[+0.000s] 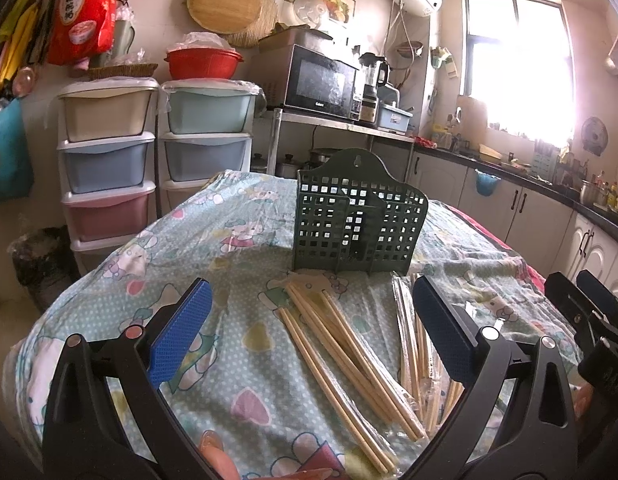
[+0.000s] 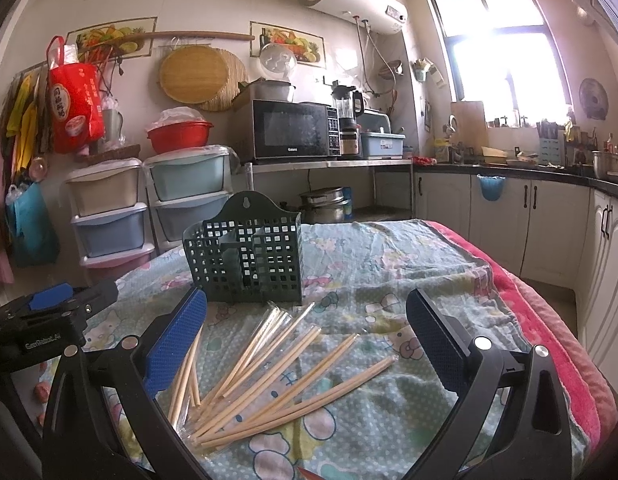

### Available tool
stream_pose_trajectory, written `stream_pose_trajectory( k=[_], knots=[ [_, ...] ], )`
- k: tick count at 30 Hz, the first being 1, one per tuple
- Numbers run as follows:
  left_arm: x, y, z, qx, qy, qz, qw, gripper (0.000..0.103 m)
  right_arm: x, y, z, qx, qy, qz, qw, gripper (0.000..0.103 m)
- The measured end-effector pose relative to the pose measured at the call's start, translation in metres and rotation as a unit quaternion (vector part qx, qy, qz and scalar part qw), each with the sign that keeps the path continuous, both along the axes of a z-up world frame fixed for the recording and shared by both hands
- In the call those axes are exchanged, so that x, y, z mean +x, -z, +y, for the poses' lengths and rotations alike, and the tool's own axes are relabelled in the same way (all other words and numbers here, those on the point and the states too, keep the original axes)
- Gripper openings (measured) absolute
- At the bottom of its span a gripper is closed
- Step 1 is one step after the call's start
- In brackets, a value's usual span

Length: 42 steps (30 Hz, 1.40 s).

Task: Organize utensils

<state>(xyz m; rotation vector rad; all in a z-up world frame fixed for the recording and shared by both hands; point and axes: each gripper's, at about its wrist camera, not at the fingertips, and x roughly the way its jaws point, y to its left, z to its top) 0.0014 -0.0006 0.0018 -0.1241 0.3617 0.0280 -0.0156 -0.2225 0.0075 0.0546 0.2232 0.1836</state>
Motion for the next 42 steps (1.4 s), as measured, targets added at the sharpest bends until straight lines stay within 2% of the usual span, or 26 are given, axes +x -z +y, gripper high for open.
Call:
stream_pose_trajectory(
  k=[13, 24, 33, 39, 42],
  knots=[
    [0.014, 0.010, 0.028, -0.036, -0.006, 0.045, 0.9983, 0.093, 0.016, -0.002, 0.011, -0.030, -0.042, 0.035, 0.998, 0.097],
    [0.026, 0.003, 0.049, -0.056, -0.003, 0.057, 0.9968, 0.093, 0.037, -0.012, 0.021, -0.043, -0.094, 0.056, 0.993, 0.097],
    [0.051, -0.010, 0.043, -0.053, 0.033, 0.061, 0.9962, 0.093, 0.065, -0.019, 0.021, -0.045, -0.102, 0.080, 0.990, 0.097],
    [0.078, -0.011, 0.030, -0.054, 0.077, 0.089, 0.9915, 0.093, 0.091, -0.021, 0.015, -0.044, -0.094, 0.111, 0.988, 0.097],
    [0.092, -0.008, 0.019, -0.037, 0.096, 0.107, 0.9889, 0.093, 0.107, -0.020, 0.012, -0.044, -0.088, 0.127, 0.987, 0.097]
  ],
)
